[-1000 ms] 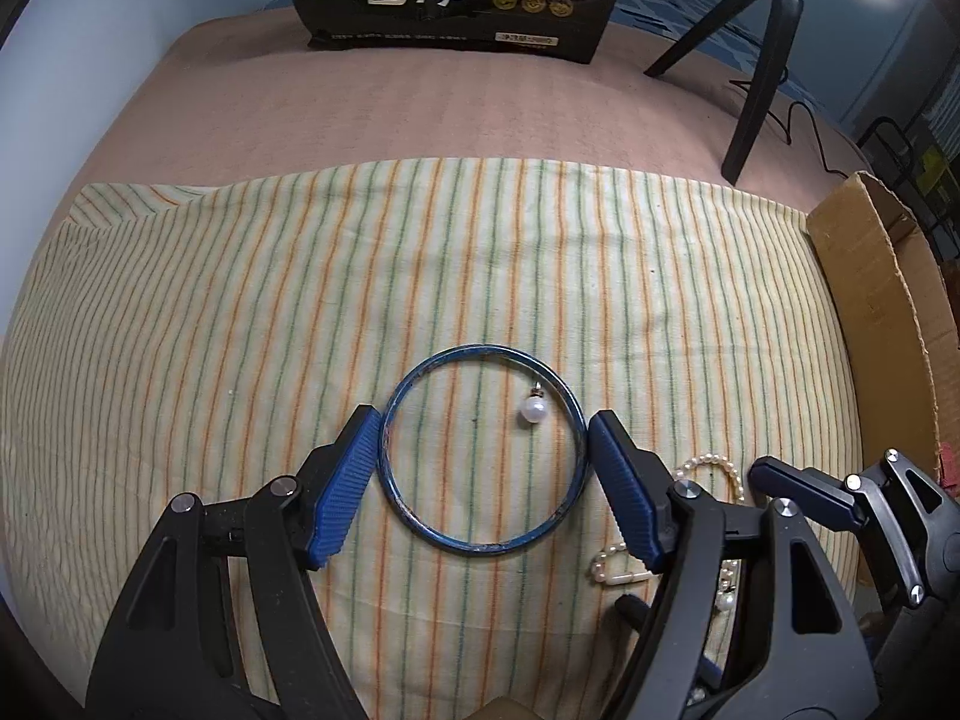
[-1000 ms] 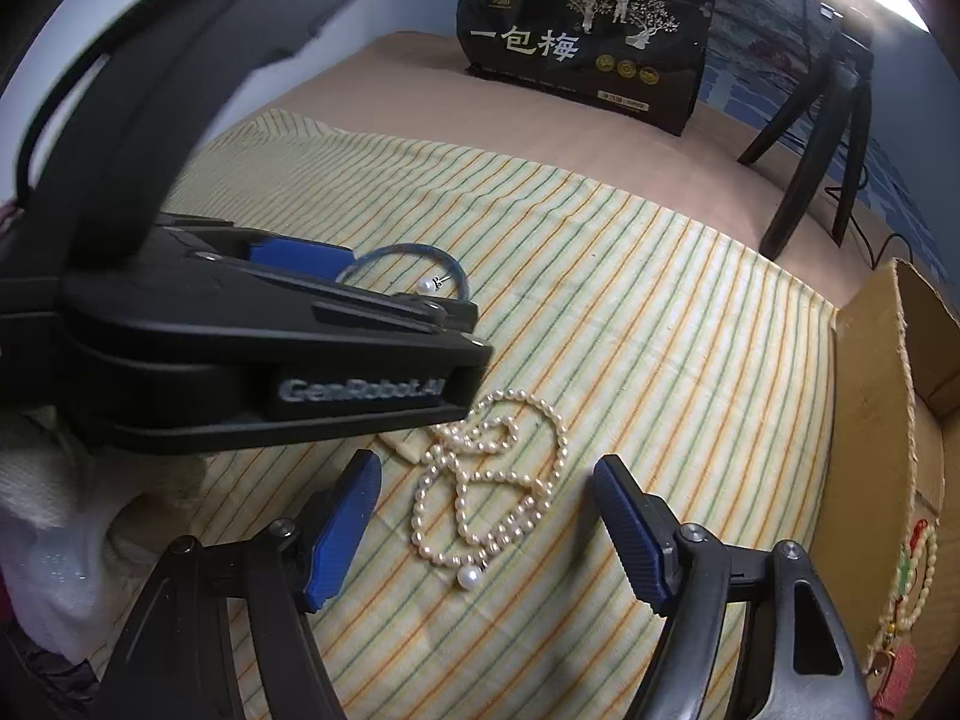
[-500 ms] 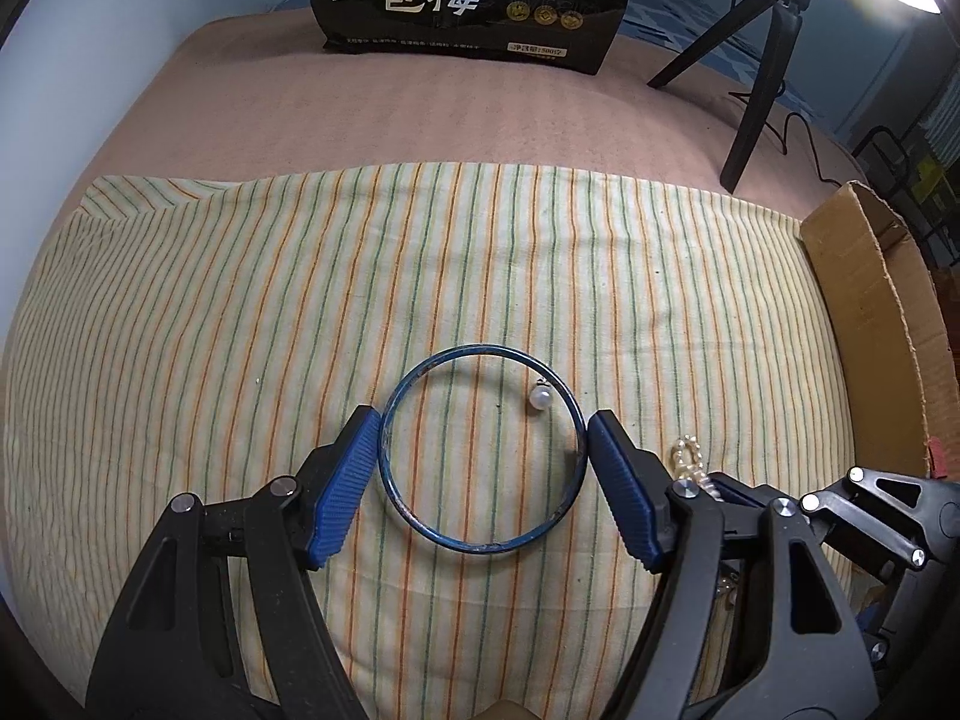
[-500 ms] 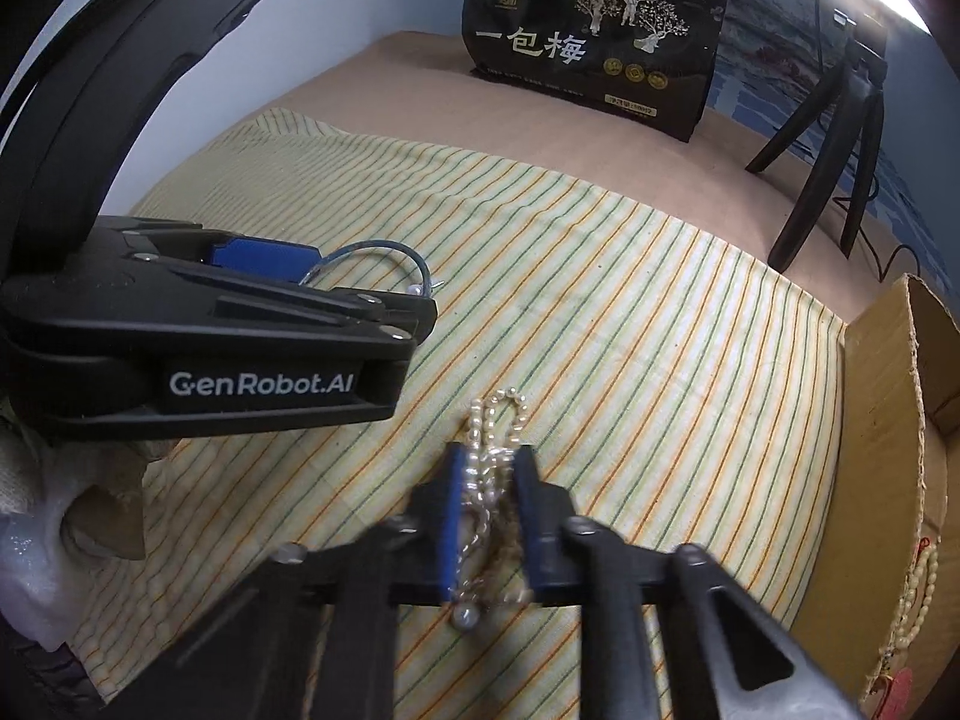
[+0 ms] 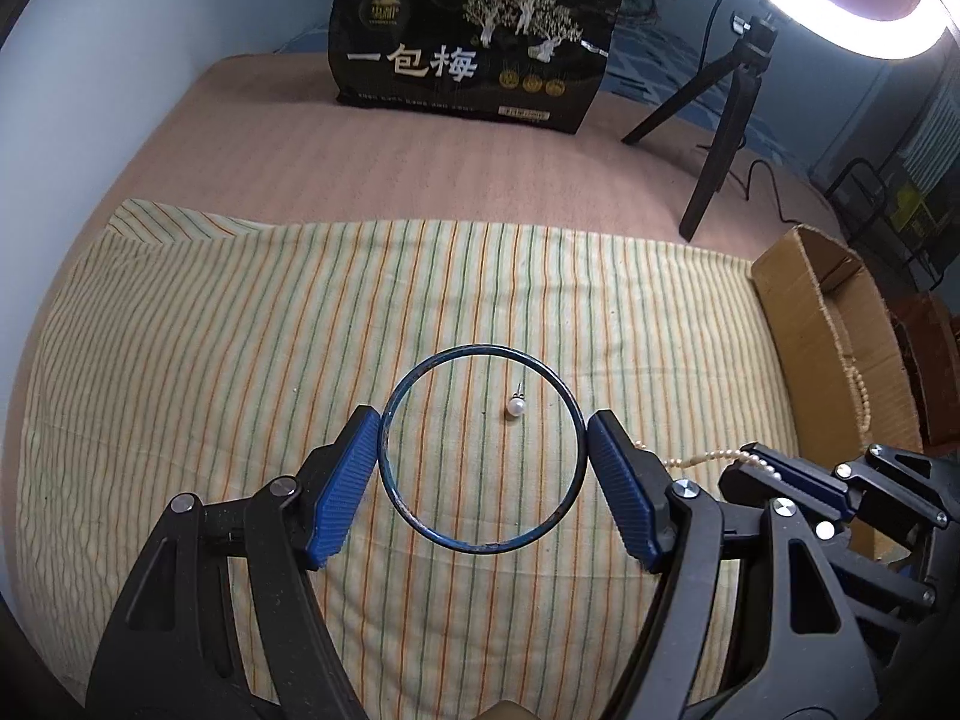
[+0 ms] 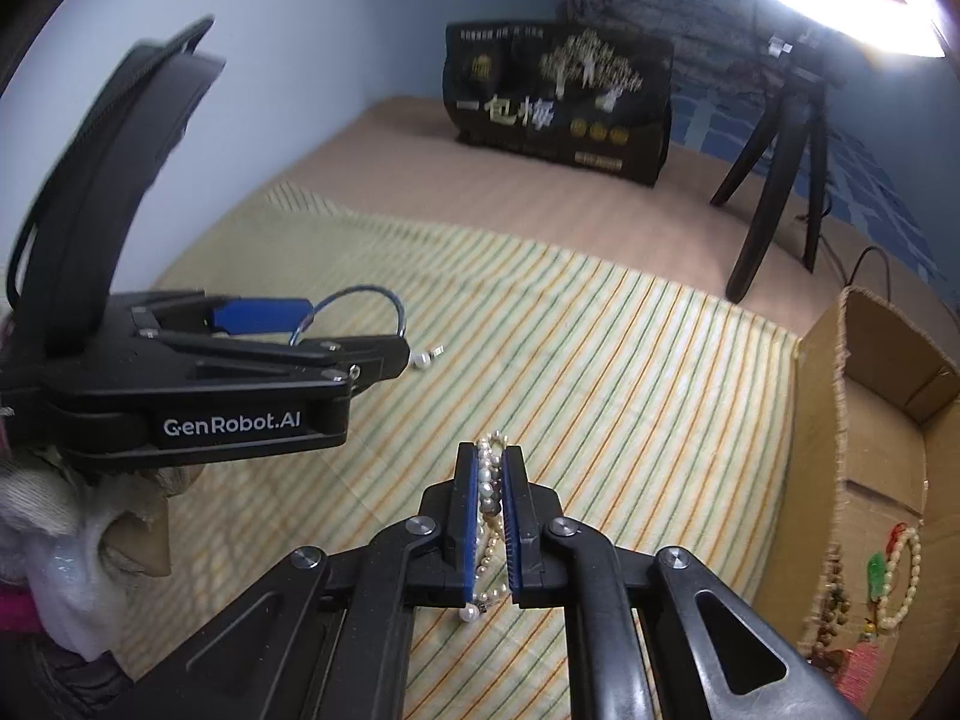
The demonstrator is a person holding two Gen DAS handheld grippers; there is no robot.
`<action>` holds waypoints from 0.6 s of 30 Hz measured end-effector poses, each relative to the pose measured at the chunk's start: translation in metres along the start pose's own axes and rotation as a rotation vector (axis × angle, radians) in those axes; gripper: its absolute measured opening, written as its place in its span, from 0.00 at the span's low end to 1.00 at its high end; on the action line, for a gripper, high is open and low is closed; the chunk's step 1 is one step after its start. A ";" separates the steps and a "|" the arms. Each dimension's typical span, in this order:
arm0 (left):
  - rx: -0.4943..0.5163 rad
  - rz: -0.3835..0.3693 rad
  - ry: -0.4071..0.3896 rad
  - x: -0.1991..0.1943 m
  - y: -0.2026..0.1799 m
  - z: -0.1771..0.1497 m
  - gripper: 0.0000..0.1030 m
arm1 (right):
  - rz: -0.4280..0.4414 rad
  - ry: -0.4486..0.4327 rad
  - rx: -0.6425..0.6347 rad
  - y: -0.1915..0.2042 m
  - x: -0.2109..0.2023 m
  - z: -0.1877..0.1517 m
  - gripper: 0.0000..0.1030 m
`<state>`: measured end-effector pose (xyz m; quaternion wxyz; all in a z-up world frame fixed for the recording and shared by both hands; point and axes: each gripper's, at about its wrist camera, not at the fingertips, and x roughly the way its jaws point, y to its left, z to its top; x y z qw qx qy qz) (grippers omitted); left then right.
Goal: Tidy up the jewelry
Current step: 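Carry the bangle and pearl necklace over the box and release both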
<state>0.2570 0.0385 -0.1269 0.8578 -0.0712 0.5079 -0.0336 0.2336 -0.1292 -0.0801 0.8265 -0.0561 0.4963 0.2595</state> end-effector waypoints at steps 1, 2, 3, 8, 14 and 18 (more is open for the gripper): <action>-0.003 -0.005 -0.011 -0.005 0.000 0.000 0.70 | 0.004 -0.017 0.003 0.000 -0.007 0.002 0.05; -0.006 -0.011 -0.019 -0.010 0.000 0.000 0.70 | 0.007 -0.031 0.005 0.000 -0.013 0.003 0.05; -0.008 -0.019 -0.029 -0.015 0.000 0.001 0.70 | 0.008 -0.045 0.006 0.000 -0.018 0.005 0.05; 0.003 -0.037 -0.078 -0.037 -0.008 0.002 0.70 | 0.007 -0.117 0.007 0.002 -0.046 0.013 0.05; 0.003 -0.080 -0.128 -0.060 -0.021 0.002 0.70 | -0.001 -0.204 0.025 -0.006 -0.082 0.020 0.05; 0.029 -0.096 -0.162 -0.073 -0.036 0.002 0.70 | -0.012 -0.260 0.062 -0.021 -0.107 0.021 0.04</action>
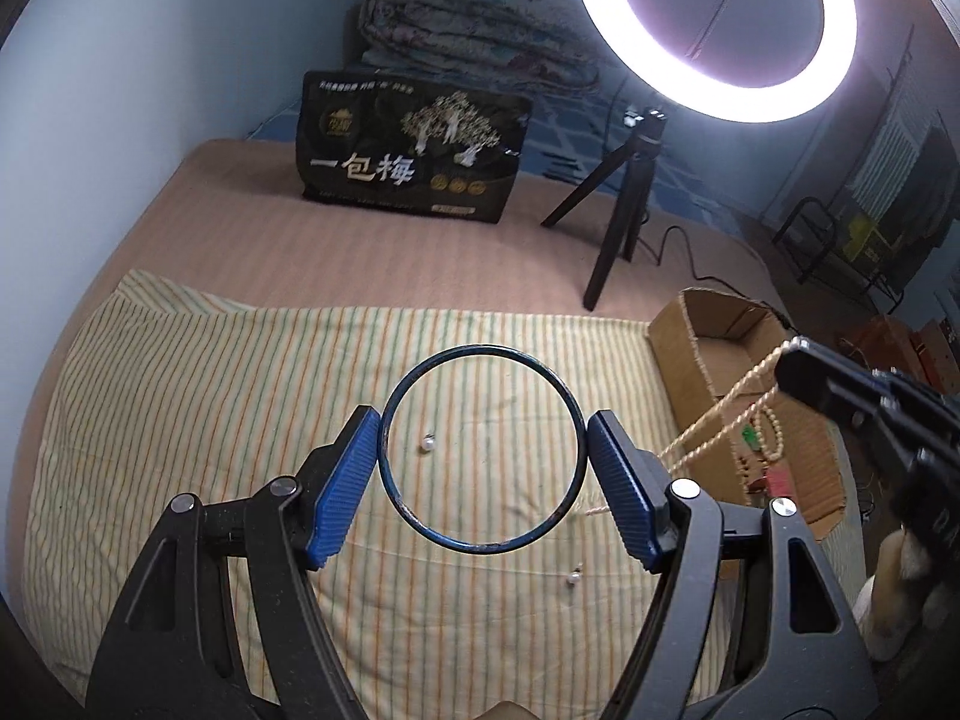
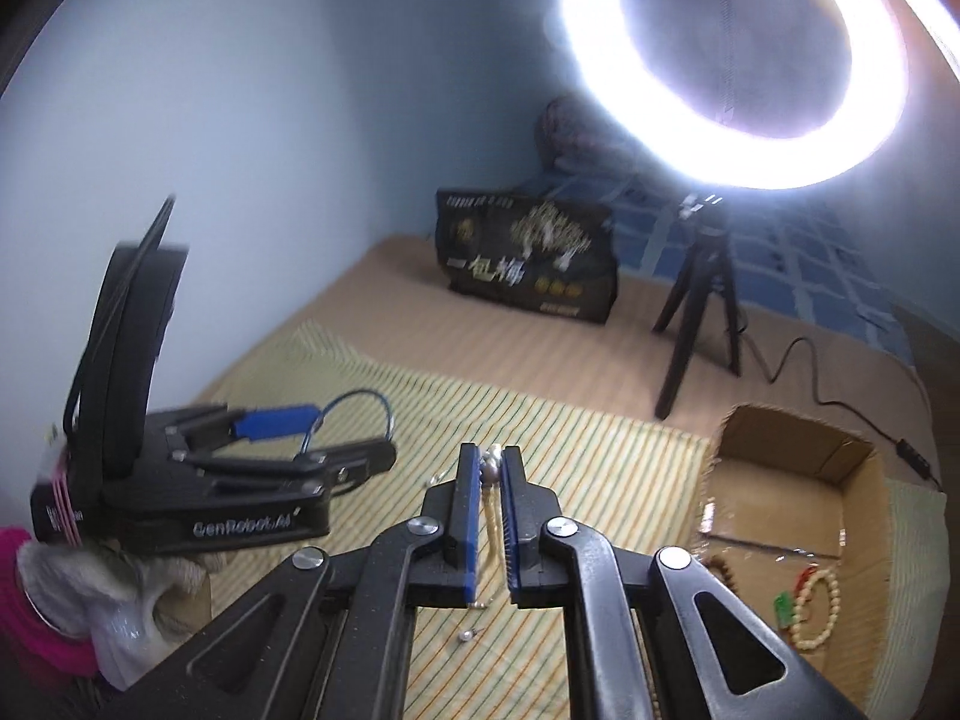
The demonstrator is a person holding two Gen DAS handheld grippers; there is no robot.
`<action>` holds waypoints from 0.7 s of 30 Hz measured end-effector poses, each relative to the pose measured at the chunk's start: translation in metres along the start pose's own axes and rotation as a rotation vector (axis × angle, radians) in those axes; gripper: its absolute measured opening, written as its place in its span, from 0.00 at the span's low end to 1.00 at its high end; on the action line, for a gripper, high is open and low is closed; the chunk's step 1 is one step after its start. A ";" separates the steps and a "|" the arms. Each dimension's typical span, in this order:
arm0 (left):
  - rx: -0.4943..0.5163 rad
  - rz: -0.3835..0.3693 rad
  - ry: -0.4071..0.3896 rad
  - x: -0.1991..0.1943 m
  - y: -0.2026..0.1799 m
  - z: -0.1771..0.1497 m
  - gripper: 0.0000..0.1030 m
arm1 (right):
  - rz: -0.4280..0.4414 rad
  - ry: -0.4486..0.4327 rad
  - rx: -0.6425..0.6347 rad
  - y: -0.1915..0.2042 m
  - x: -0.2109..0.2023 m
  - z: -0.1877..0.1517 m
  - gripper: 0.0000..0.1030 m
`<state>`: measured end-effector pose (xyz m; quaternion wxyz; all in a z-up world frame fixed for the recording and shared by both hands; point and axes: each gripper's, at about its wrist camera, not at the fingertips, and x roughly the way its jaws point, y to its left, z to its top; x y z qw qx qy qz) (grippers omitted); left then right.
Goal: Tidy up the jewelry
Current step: 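Carry the bangle and pearl necklace over the box and release both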
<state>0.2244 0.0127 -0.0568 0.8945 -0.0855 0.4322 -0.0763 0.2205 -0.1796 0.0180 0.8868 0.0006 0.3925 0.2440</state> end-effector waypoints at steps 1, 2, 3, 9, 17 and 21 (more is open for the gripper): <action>0.008 -0.007 -0.007 -0.002 -0.005 0.000 0.70 | -0.004 -0.013 0.008 -0.004 -0.006 0.002 0.04; 0.017 -0.014 -0.014 -0.004 -0.010 0.000 0.70 | -0.007 -0.026 0.018 -0.009 -0.012 0.004 0.04; 0.023 -0.018 -0.018 -0.005 -0.014 0.000 0.70 | -0.010 -0.036 0.027 -0.013 -0.015 0.006 0.04; 0.061 -0.050 -0.033 -0.009 -0.042 0.000 0.70 | -0.036 -0.085 0.077 -0.037 -0.036 0.012 0.03; 0.096 -0.118 -0.058 -0.016 -0.079 0.004 0.70 | -0.089 -0.148 0.139 -0.071 -0.069 0.017 0.03; 0.133 -0.141 -0.061 -0.015 -0.101 0.002 0.70 | -0.122 -0.162 0.169 -0.091 -0.080 0.013 0.03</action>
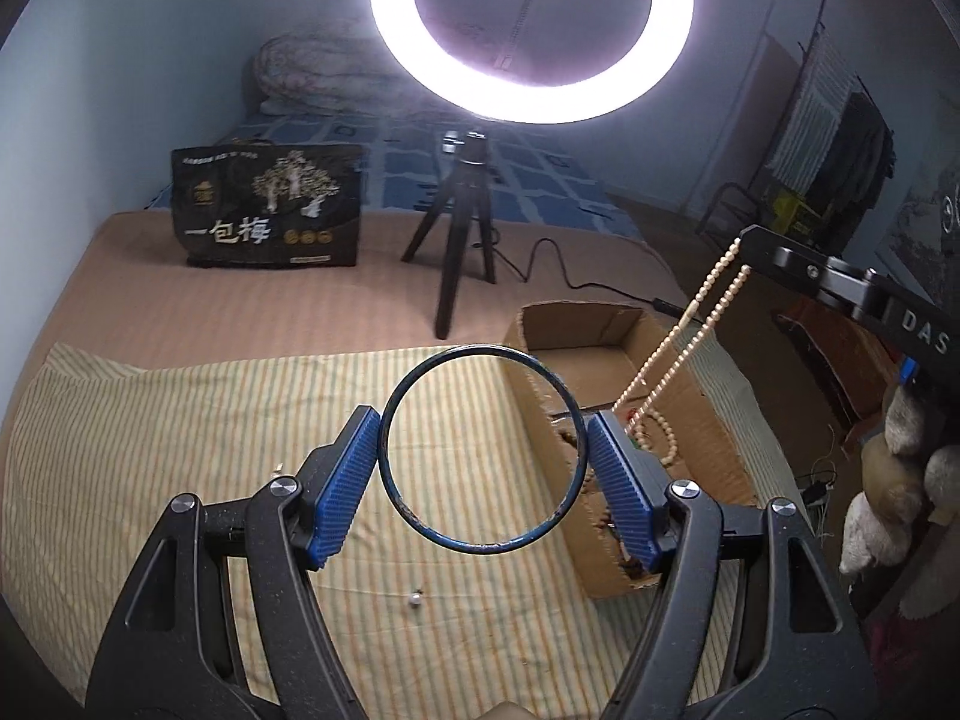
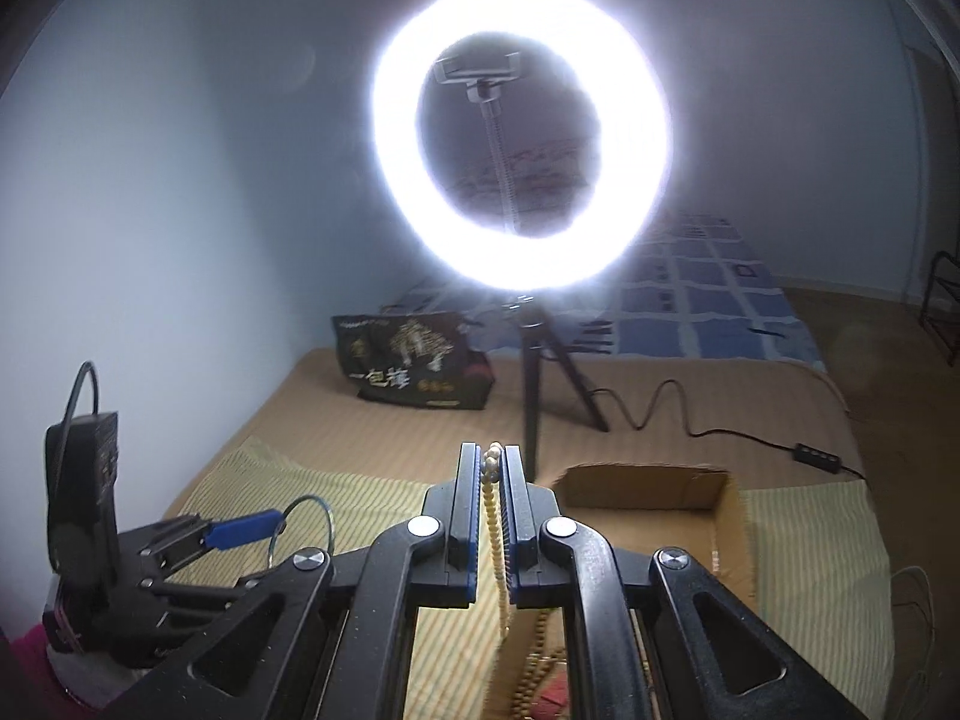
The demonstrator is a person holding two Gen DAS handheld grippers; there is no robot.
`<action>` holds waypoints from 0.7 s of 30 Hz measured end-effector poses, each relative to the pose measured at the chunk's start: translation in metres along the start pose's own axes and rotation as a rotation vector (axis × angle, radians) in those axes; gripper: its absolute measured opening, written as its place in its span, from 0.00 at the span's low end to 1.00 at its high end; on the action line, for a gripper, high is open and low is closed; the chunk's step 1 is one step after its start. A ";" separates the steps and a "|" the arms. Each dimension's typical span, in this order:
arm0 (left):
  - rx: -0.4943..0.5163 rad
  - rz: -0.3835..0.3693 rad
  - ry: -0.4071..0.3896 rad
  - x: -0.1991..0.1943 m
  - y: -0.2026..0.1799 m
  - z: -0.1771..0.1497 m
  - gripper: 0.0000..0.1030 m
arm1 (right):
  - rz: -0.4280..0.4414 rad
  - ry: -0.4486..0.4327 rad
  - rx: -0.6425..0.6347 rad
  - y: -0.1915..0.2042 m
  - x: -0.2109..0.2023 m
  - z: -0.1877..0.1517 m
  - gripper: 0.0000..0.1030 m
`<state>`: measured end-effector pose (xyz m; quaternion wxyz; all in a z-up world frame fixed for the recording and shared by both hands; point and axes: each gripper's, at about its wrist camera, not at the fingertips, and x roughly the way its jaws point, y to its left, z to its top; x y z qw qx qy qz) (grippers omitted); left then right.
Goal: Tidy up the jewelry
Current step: 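Carry the bangle and pearl necklace over the box and release both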
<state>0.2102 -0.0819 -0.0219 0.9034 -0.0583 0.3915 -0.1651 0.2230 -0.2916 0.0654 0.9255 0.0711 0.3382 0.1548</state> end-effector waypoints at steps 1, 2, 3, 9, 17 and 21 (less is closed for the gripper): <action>0.011 -0.004 0.003 0.003 -0.006 -0.001 0.70 | -0.010 -0.001 0.002 -0.003 -0.001 0.000 0.03; 0.022 -0.010 0.008 0.006 -0.012 -0.001 0.70 | -0.021 -0.001 0.002 -0.007 -0.002 0.000 0.03; 0.028 -0.013 0.012 0.009 -0.016 -0.002 0.70 | -0.033 0.000 0.002 -0.012 -0.002 0.000 0.03; 0.074 -0.032 0.039 0.033 -0.044 -0.004 0.70 | -0.095 0.027 0.023 -0.041 -0.004 -0.006 0.03; 0.117 -0.045 0.080 0.067 -0.071 -0.009 0.70 | -0.145 0.080 0.060 -0.077 0.002 -0.019 0.03; 0.143 -0.037 0.096 0.084 -0.082 -0.010 0.70 | -0.156 0.115 0.068 -0.089 0.009 -0.028 0.03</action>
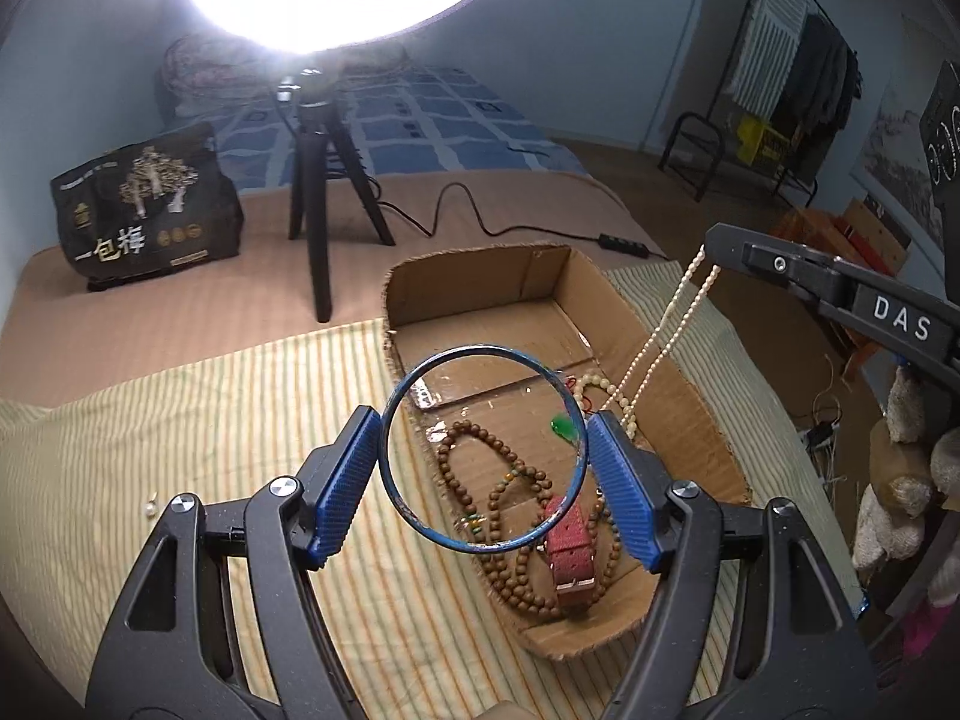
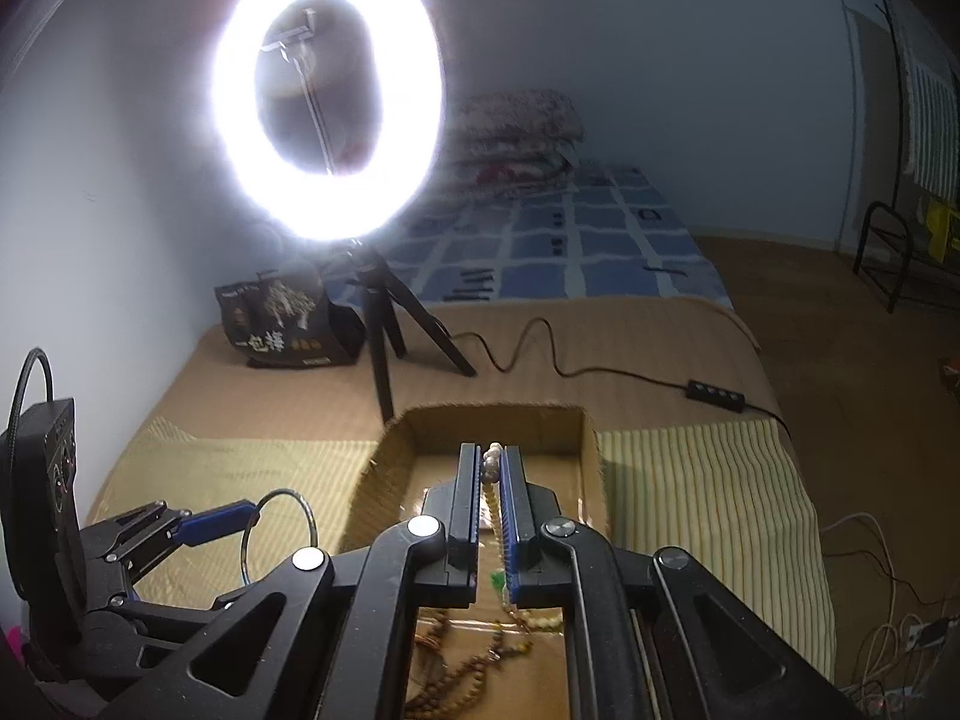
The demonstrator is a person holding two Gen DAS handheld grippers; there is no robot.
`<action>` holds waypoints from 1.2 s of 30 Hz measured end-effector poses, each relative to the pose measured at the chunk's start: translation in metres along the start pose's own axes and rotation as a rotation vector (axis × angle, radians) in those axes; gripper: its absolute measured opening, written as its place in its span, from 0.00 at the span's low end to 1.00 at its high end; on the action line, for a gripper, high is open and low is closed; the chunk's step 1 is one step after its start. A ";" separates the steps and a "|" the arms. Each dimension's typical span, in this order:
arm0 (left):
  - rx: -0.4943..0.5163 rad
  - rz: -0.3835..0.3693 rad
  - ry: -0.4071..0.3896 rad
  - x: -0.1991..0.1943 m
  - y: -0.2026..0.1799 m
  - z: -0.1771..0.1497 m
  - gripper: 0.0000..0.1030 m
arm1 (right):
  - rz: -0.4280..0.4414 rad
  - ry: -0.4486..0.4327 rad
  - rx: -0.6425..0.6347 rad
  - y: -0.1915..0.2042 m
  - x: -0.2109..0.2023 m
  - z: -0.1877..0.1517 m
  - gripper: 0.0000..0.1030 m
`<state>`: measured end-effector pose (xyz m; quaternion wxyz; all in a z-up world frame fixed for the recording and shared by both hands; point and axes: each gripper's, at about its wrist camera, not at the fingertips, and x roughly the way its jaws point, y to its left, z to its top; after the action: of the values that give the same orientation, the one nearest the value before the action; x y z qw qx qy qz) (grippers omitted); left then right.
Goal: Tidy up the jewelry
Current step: 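Carry the bangle and pearl necklace over the box and release both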
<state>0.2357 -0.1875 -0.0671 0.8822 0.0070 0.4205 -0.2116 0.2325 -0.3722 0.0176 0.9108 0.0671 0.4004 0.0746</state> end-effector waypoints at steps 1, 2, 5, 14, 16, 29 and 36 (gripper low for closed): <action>0.004 0.002 0.006 0.005 -0.002 0.000 0.70 | -0.004 0.011 0.001 -0.003 0.003 -0.002 0.03; 0.008 0.003 0.014 0.009 -0.004 0.000 0.70 | -0.007 0.019 0.002 -0.005 0.005 -0.003 0.03; 0.015 0.005 0.031 0.021 -0.007 0.000 0.70 | -0.007 0.042 0.011 -0.011 0.012 -0.008 0.03; 0.017 0.007 0.073 0.048 -0.010 0.000 0.71 | -0.008 0.116 -0.001 -0.010 0.036 -0.021 0.03; 0.012 0.009 0.082 0.053 -0.009 0.000 0.70 | -0.010 0.127 -0.003 -0.010 0.041 -0.023 0.03; 0.014 0.007 0.087 0.060 -0.005 0.001 0.71 | -0.019 0.172 0.005 -0.011 0.057 -0.032 0.05; 0.007 0.000 0.092 0.060 -0.005 0.002 0.71 | -0.024 0.167 0.023 -0.014 0.056 -0.031 0.23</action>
<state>0.2686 -0.2145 -0.1098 0.8618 0.0197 0.4601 -0.2126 0.2477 -0.3731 -0.0461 0.8743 0.0661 0.4766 0.0647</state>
